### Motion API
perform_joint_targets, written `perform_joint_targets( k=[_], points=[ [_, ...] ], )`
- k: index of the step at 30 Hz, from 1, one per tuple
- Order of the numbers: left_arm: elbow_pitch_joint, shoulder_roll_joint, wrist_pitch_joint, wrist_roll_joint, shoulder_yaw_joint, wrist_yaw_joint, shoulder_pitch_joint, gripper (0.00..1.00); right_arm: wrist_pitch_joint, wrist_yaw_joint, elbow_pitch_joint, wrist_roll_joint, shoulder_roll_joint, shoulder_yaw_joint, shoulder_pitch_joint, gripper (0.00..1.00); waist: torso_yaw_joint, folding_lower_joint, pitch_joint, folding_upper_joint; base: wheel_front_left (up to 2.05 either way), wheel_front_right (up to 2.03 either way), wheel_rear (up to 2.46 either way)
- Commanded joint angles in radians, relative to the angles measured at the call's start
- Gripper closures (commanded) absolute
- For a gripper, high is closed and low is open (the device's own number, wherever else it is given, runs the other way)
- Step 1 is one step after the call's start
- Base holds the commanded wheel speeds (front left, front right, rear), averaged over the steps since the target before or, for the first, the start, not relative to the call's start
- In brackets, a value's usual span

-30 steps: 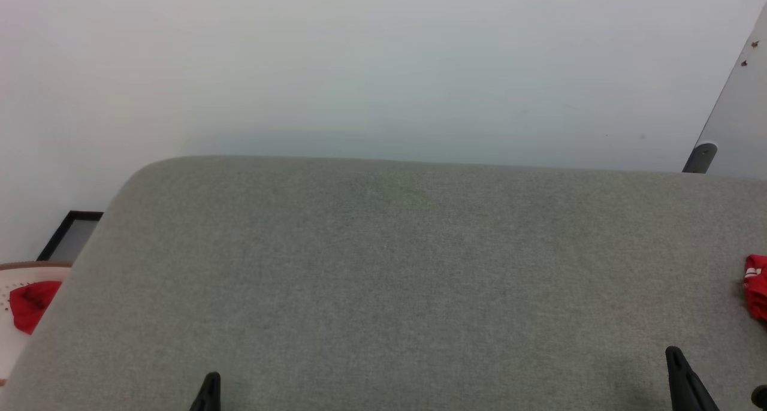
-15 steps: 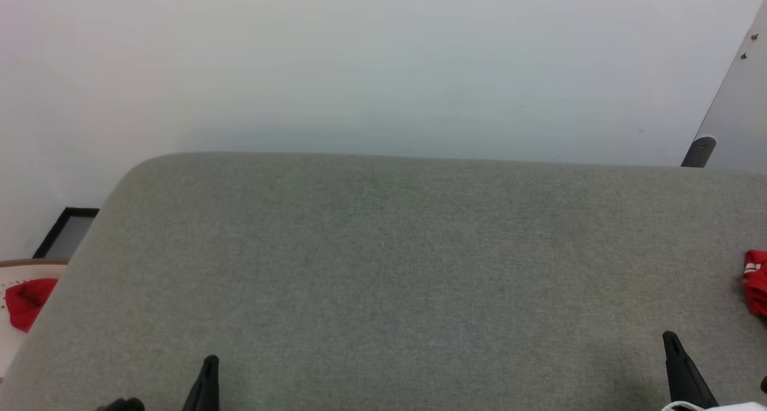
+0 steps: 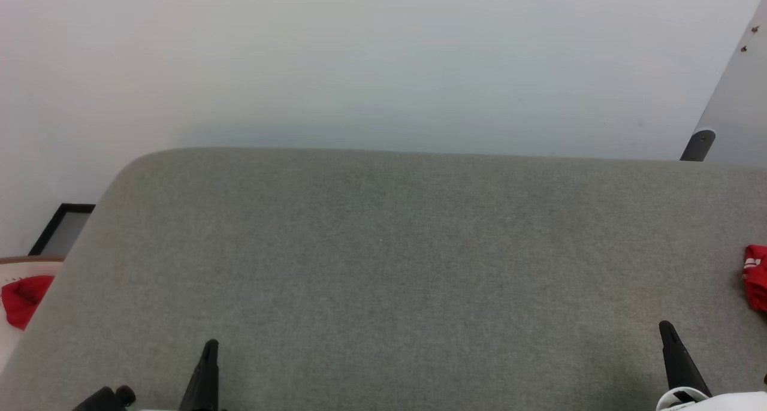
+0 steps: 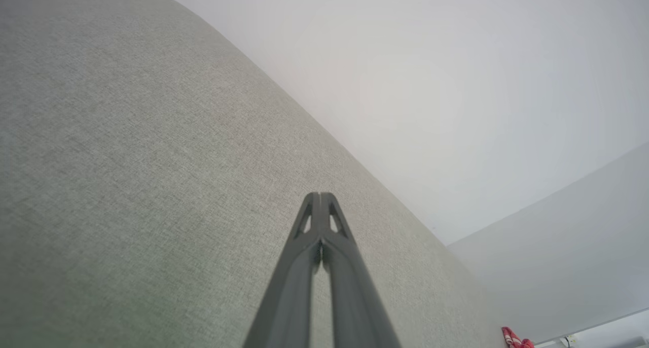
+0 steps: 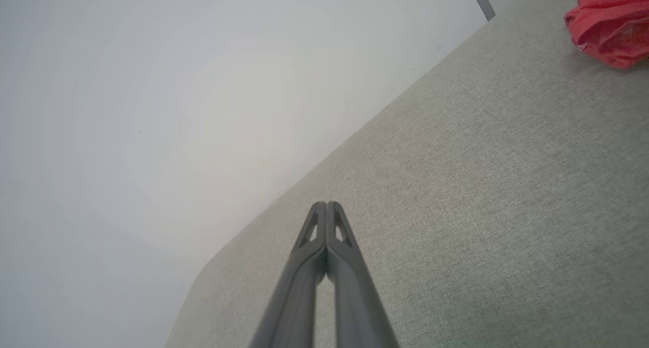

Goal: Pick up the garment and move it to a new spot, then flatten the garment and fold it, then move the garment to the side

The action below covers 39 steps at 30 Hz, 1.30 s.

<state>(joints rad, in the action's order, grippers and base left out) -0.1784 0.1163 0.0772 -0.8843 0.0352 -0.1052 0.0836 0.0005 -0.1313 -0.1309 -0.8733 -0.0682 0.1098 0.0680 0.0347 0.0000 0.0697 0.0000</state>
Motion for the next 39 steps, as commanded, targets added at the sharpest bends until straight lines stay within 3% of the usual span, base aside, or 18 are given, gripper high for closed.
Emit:
perform_joint_targets(
  k=[1, 39],
  points=[
    [0.006, 0.001, -0.008, -0.033, 0.008, -0.004, -0.026, 1.00, 0.005, 0.000, 0.005, -0.036, -0.001, 0.002, -0.030, 1.00, -0.001, 0.0000, -0.001, 0.0000, 0.00, 0.00, 0.00],
    [-0.033, -0.035, -0.108, -0.406, 0.048, -0.018, -0.119, 1.00, 0.064, 0.000, -0.059, -0.413, 0.009, 0.004, -0.112, 1.00, -0.016, 0.0000, -0.033, 0.0000, 0.00, 0.00, 0.00]
  ],
)
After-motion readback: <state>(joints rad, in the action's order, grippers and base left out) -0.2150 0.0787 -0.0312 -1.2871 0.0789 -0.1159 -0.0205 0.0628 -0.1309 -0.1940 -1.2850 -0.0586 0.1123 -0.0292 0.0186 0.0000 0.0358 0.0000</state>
